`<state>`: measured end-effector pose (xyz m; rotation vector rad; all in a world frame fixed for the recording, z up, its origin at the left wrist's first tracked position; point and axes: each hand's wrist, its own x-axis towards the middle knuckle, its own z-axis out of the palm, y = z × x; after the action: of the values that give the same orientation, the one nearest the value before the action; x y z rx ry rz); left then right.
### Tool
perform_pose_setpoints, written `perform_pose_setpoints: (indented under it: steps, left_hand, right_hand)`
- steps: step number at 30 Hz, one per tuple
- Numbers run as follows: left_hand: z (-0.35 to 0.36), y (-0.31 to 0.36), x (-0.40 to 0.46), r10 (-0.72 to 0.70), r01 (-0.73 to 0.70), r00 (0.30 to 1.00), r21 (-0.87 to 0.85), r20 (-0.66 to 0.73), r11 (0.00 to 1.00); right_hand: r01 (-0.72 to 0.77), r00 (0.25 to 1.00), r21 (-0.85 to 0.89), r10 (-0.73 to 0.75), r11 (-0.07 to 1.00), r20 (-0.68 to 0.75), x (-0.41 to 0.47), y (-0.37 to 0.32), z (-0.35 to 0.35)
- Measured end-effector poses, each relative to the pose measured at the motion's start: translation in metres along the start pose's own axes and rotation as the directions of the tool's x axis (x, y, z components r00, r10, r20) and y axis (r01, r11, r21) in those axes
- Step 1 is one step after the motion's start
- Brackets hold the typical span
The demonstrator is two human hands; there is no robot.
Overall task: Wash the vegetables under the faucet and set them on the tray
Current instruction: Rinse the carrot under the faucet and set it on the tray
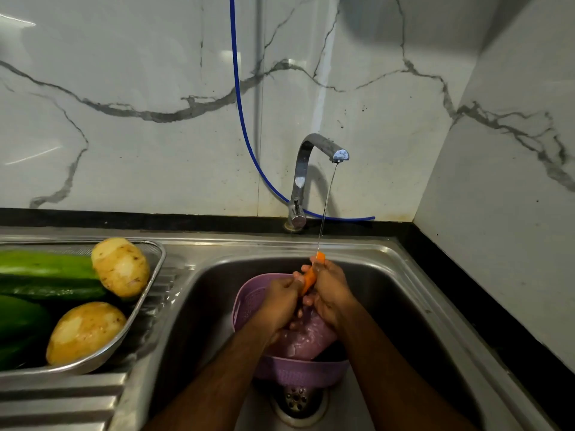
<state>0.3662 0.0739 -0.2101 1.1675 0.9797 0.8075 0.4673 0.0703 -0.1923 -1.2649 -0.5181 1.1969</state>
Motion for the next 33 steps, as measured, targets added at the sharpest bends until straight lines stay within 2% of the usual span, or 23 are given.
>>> perform_pose_setpoints:
  steps: [3,6,8,11,13,15,17,23,28,33]
  left_hand:
    - [0.001,-0.006,0.006,0.154,-0.131,0.984,0.225,-0.091,0.965]
    - [0.000,-0.012,0.013,0.276,-0.217,0.950,0.322,-0.149,0.921]
    - [-0.001,-0.013,0.014,0.357,-0.278,0.917,0.357,-0.177,0.892]
    - [0.000,-0.011,0.014,0.460,-0.360,0.858,0.373,-0.228,0.855]
    - [-0.001,-0.011,0.016,0.448,-0.358,0.853,0.324,-0.268,0.876]
    - [-0.002,-0.011,0.016,0.392,-0.333,0.873,0.232,-0.290,0.914]
    - [-0.002,-0.010,0.016,0.385,-0.337,0.879,0.203,-0.282,0.919]
    - [-0.001,-0.008,0.014,0.305,-0.257,0.914,0.202,-0.267,0.945]
    - [-0.001,-0.010,0.017,0.311,-0.262,0.911,0.204,-0.271,0.943]
    - [0.000,-0.010,0.016,0.365,-0.285,0.889,0.289,-0.276,0.914]
  right_hand:
    - [0.043,0.996,-0.080,-0.049,0.996,-0.072,0.003,0.003,0.002]
    - [0.052,0.991,-0.103,-0.065,0.993,-0.120,0.004,0.000,0.006]
    - [-0.031,0.996,-0.161,0.016,0.986,-0.092,0.005,-0.001,0.003]
    - [-0.161,0.982,-0.274,0.181,0.948,0.052,-0.001,-0.002,-0.004]
    - [-0.119,0.985,-0.296,0.150,0.948,0.085,0.000,-0.002,-0.005]
    - [-0.026,0.995,-0.207,0.044,0.978,0.087,0.004,-0.005,-0.006]
    - [0.007,0.997,-0.087,0.000,0.996,0.083,0.006,-0.007,-0.007]
    - [0.038,0.999,0.027,-0.038,0.999,0.018,0.008,-0.010,-0.015]
    - [-0.004,0.993,0.076,-0.005,0.997,0.121,0.006,-0.007,-0.010]
    - [-0.027,0.980,0.123,0.002,0.992,0.198,0.004,-0.006,-0.009]
